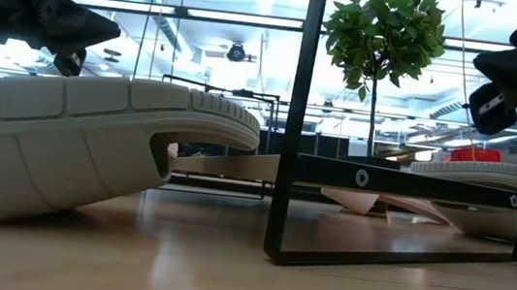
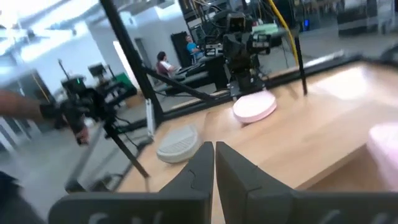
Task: Pick and place slides into the shelf
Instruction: Put the right gray slide on the shelf
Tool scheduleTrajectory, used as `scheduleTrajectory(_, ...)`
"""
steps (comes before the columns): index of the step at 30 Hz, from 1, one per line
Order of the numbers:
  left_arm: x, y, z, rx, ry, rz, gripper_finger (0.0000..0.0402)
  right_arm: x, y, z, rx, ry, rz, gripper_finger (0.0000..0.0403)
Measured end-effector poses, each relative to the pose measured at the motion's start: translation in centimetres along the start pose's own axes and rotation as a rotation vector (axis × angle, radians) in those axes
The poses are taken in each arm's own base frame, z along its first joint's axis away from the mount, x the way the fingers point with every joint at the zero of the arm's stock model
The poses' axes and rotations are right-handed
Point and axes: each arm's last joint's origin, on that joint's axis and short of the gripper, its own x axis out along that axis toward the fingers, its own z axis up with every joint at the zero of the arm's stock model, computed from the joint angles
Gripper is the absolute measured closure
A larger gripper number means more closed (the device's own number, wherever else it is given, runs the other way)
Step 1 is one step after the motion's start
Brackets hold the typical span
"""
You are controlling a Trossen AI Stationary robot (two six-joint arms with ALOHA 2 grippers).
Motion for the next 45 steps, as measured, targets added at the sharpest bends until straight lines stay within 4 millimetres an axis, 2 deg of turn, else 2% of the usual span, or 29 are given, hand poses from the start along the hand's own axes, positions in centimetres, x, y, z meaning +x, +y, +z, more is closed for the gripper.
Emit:
scheduleTrajectory(5,0.0,0.1,0.6,0.094,-0.077,0.084,0.0372,0.0,-0.2,0.2,0.131,-0.055,-0.080,0.0380)
scheduleTrajectory(11,-0.1,0.2,1.0,-0.030,-0.141,0.129,0.0378,0.0,-0.5,0.9,0.200,-0.186,-0.219,0.0380)
scheduleTrajectory(14,-0.1,-0.1,1.7,0.056,-0.132,0.131,0.0377,-0.1,-0.2,1.9,0.189,-0.215,-0.262,0.0380)
scheduleTrajectory(18,0.0,-0.9,4.1,0.191,-0.145,0.121,0.0377,0.2,0.7,4.1,0.116,-0.220,-0.284,0.0380)
scheduleTrajectory(23,0.9,-1.8,6.3,0.221,-0.087,0.135,0.0379,1.2,2.2,7.3,0.005,-0.183,-0.309,0.0380)
scheduleTrajectory(29,3.0,-3.3,9.5,0.242,-0.020,0.148,0.0378,3.0,4.1,11.0,-0.045,-0.021,-0.322,0.0380)
scheduleTrajectory(36,5.5,-5.6,14.9,0.225,-0.049,0.140,0.0385,3.6,6.4,15.8,0.002,0.135,-0.347,0.0380)
scheduleTrajectory(41,6.5,-7.1,18.7,0.230,-0.046,0.140,0.0384,3.2,7.9,19.2,0.129,0.186,-0.362,0.0380)
scheduleTrajectory(45,6.8,-7.8,20.8,0.239,-0.035,0.143,0.0386,2.6,8.8,21.0,0.118,0.240,-0.345,0.0380)
